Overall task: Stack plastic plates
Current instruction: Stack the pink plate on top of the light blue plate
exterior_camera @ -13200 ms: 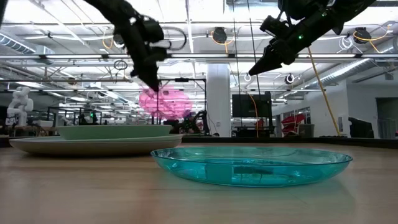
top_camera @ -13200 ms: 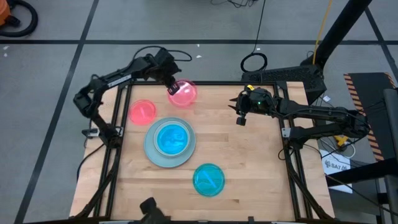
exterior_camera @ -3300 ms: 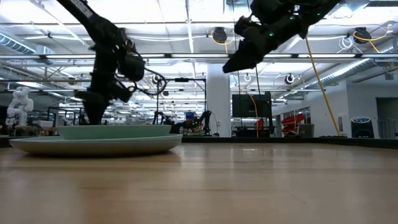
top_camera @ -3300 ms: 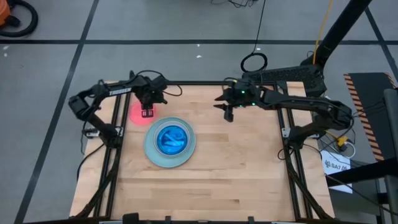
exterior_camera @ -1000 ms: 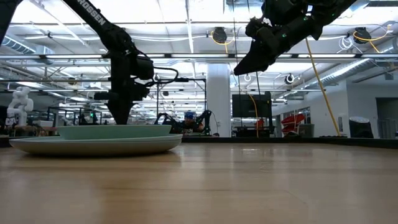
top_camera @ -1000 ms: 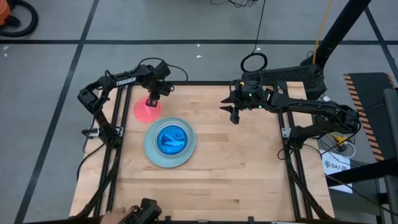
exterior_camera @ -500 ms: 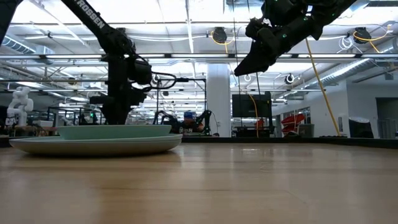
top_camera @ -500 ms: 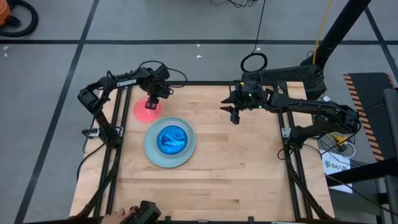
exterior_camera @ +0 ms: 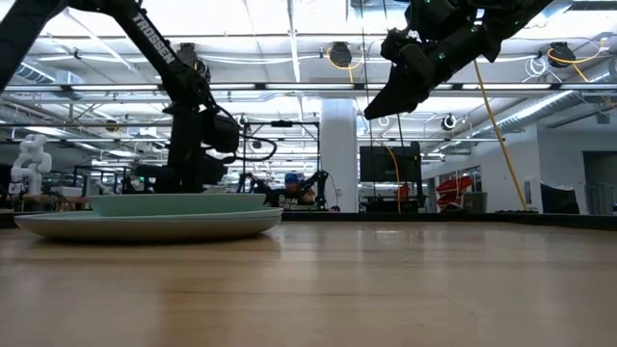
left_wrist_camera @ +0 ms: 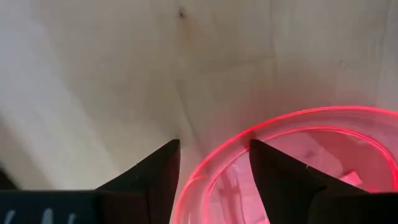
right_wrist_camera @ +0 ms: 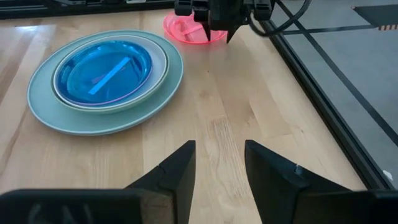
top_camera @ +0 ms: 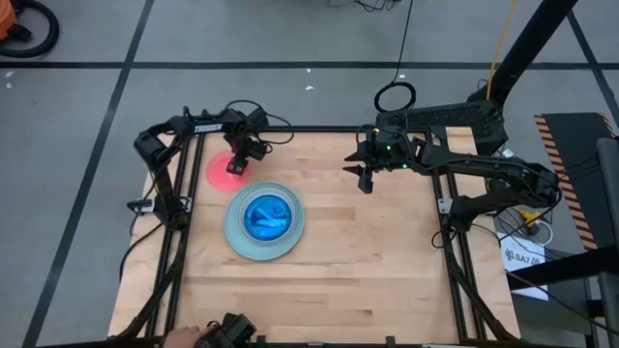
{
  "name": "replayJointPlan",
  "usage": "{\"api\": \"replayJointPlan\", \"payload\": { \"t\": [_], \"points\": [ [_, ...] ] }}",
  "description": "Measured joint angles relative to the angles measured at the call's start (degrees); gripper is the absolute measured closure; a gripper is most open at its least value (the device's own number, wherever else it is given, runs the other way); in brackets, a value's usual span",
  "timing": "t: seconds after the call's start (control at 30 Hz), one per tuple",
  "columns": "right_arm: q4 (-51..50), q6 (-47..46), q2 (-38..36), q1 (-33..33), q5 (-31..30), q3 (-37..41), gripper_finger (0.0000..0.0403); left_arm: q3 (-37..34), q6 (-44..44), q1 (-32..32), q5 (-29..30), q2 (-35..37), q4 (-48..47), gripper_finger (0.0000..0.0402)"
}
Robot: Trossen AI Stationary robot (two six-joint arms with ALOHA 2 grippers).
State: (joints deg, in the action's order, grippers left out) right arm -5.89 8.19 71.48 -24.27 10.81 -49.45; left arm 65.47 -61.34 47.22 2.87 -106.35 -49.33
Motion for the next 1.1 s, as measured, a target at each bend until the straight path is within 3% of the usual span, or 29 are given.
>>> {"api": "replayJointPlan", "payload": {
  "t": [0.43, 0.8, 1.1],
  "points": [
    [0.02, -0.02, 0.00, 0.00, 0.00, 0.00, 0.0273, 0.02, -5.16, -0.11, 0.15, -0.30, -1.06, 0.0206],
    [0.02, 0.04, 0.00, 0.00, -0.02, 0.00, 0.0273, 0.01, -6.06, -0.11, 0.15, -0.30, -1.87, 0.0296],
    [0.02, 0.11, 0.00, 0.00, -0.02, 0.00, 0.0273, 0.01, -6.68, -0.11, 0.53, -0.30, -1.90, 0.0312]
  ]
}}
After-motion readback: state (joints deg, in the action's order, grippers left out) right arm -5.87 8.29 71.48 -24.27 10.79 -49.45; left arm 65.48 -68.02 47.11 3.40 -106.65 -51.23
